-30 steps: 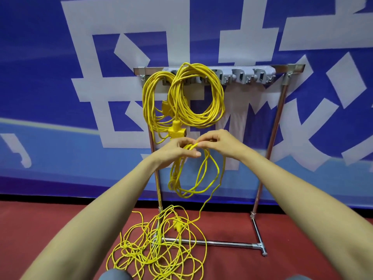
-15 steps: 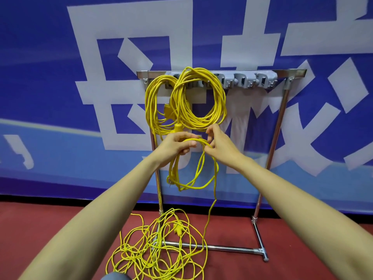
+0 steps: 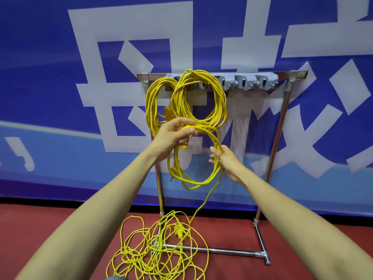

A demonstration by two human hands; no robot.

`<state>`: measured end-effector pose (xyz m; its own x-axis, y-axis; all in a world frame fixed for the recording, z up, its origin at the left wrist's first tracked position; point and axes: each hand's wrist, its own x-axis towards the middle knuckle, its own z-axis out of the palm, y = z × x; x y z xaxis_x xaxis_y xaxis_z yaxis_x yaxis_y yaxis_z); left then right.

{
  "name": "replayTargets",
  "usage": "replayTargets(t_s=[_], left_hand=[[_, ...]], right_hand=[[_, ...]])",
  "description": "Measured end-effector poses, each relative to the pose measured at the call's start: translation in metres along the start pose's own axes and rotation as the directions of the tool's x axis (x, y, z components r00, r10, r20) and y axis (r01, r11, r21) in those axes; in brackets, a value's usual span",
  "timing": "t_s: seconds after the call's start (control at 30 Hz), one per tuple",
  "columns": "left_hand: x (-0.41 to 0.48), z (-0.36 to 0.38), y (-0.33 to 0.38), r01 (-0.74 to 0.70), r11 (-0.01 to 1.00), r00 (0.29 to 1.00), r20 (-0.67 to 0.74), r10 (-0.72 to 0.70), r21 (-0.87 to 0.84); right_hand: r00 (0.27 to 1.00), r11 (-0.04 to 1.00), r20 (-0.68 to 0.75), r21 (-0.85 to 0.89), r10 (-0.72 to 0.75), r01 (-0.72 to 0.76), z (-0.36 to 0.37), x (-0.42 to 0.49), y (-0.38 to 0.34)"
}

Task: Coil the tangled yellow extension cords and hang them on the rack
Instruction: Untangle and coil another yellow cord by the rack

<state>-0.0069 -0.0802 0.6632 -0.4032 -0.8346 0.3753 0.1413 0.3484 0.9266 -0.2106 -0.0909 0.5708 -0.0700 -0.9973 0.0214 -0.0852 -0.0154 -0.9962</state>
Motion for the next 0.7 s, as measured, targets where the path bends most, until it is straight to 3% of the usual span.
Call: replayTargets(t_s=[0.17, 0.33, 0.53, 0.6, 0.7], left_hand=[[0.001, -0.025, -0.014, 0.078, 0.996, 0.985, -0.155, -0.070, 0.043], [-0.004, -0.036, -0.031, 0.152, 0.986, 0.975, -0.175, -0.138, 0.067], [-0.004, -0.048, -0.033, 0.154, 0.985, 0.959, -0.250, -0.130, 0.079], [-0.003, -0.049, -0.034, 0.182, 0.980, 0.953, -0.258, -0.156, 0.079], [-0.003, -0.049, -0.032, 0.308, 0.948, 0.936, -0.203, -0.286, 0.083]], right_hand=[[0.986, 0.999, 0.166, 0.044, -0.006, -0.001, -0.013, -0.004, 0.003], [0.980, 0.951, 0.197, -0.306, 0.024, 0.039, -0.025, -0.006, 0.009], [0.961, 0.869, 0.276, -0.471, -0.014, 0.148, -0.047, -0.011, 0.030], [0.975, 0.924, 0.216, -0.360, -0.051, 0.129, -0.048, -0.011, 0.030], [0.989, 0.961, -0.013, -0.240, -0.145, 0.137, -0.049, -0.001, 0.020]])
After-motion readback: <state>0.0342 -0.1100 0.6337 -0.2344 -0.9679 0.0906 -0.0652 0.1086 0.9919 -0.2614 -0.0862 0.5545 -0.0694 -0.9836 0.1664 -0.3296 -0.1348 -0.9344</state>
